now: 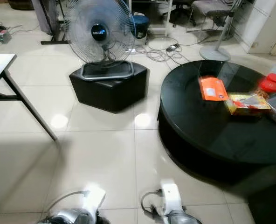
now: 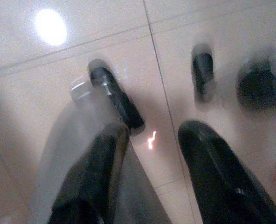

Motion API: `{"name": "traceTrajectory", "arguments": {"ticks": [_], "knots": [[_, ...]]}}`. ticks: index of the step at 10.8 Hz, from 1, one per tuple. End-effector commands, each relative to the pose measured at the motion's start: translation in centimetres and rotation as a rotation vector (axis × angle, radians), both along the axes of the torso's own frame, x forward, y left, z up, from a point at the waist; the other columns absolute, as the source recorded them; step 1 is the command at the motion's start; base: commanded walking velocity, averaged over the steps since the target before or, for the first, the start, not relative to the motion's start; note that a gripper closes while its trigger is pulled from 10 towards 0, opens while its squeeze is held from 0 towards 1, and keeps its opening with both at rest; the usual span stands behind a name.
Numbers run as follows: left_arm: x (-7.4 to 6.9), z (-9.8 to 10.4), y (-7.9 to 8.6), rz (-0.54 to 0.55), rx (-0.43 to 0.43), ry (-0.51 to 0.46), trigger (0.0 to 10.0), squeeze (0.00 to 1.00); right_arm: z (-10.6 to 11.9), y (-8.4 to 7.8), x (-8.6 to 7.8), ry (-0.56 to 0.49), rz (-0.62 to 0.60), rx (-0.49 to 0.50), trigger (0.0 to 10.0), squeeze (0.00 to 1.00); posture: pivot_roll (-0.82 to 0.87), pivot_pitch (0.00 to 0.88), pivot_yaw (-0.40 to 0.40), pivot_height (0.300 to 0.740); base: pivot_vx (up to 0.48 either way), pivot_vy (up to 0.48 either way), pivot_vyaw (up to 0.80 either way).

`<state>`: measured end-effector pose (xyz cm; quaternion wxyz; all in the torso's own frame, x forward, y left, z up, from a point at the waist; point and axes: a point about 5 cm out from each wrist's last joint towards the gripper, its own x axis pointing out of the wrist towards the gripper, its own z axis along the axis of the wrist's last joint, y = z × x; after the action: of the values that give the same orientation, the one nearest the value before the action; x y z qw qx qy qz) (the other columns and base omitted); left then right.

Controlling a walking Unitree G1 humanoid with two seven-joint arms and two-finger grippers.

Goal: Setting the table

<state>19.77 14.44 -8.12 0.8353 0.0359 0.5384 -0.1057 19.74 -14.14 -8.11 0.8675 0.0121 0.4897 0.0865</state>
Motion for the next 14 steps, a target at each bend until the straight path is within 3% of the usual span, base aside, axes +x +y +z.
{"name": "traceTrajectory", "arguments": {"ticks": [1, 4, 6, 7, 8, 9, 11, 13, 14], "knots": [[1.4, 0.7, 0.3, -0.001, 0.014, -0.081, 10.0, 0.00, 0.9, -0.3, 1.7, -0.053, -0.004, -0.023, 10.0, 0.00, -0.08, 0.000, -0.002, 0.740, 0.000, 0.000, 0.00], [1.4, 0.7, 0.4, -0.018, 0.019, -0.090, 10.0, 0.00, 1.1, 0.0, 2.0, -0.058, -0.009, -0.020, 10.0, 0.00, -0.08, 0.000, -0.001, 0.740, 0.000, 0.000, 0.00], [1.9, 1.0, 0.7, 0.032, 0.000, -0.119, 10.0, 0.00, 1.1, 0.0, 2.1, -0.056, -0.026, -0.016, 10.0, 0.00, -0.08, 0.000, 0.005, 0.740, 0.000, 0.000, 0.00], [2.2, 1.2, 0.8, -0.007, 0.015, -0.131, 10.0, 0.00, 1.3, -0.1, 2.3, -0.066, -0.031, -0.024, 10.0, 0.00, -0.08, 0.000, 0.003, 0.740, 0.000, 0.000, 0.00], [3.3, 1.9, 0.3, -0.014, -0.014, -0.185, 10.0, 0.00, 2.1, -0.3, 3.5, -0.124, -0.065, -0.014, 10.0, 0.00, -0.08, 0.000, 0.002, 0.740, 0.000, 0.000, 0.00], [6.7, 4.5, -0.6, 0.003, -0.115, -0.311, 10.0, 0.00, 3.1, -1.4, 4.8, -0.233, -0.088, -0.008, 10.0, 0.00, -0.08, 0.000, 0.000, 0.740, 0.000, 0.000, 0.00], [11.7, 9.5, -1.2, -0.030, -0.234, -0.533, 10.0, 0.00, 5.4, -2.8, 7.2, -0.397, -0.082, -0.013, 10.0, 0.00, -0.08, 0.000, 0.001, 0.740, 0.000, 0.000, 0.00], [13.7, 13.2, -2.0, -0.037, -0.335, -0.708, 10.0, 0.00, 8.6, -2.5, 9.3, -0.584, -0.082, 0.024, 10.0, 0.00, -0.08, 0.000, -0.003, 0.740, 0.000, 0.000, 0.00], [13.8, 13.7, -2.1, -0.040, -0.350, -0.729, 10.0, 0.00, 9.3, -2.3, 9.4, -0.624, -0.071, 0.024, 10.0, 0.00, -0.08, 0.000, -0.004, 0.740, 0.000, 0.000, 0.00]]}}
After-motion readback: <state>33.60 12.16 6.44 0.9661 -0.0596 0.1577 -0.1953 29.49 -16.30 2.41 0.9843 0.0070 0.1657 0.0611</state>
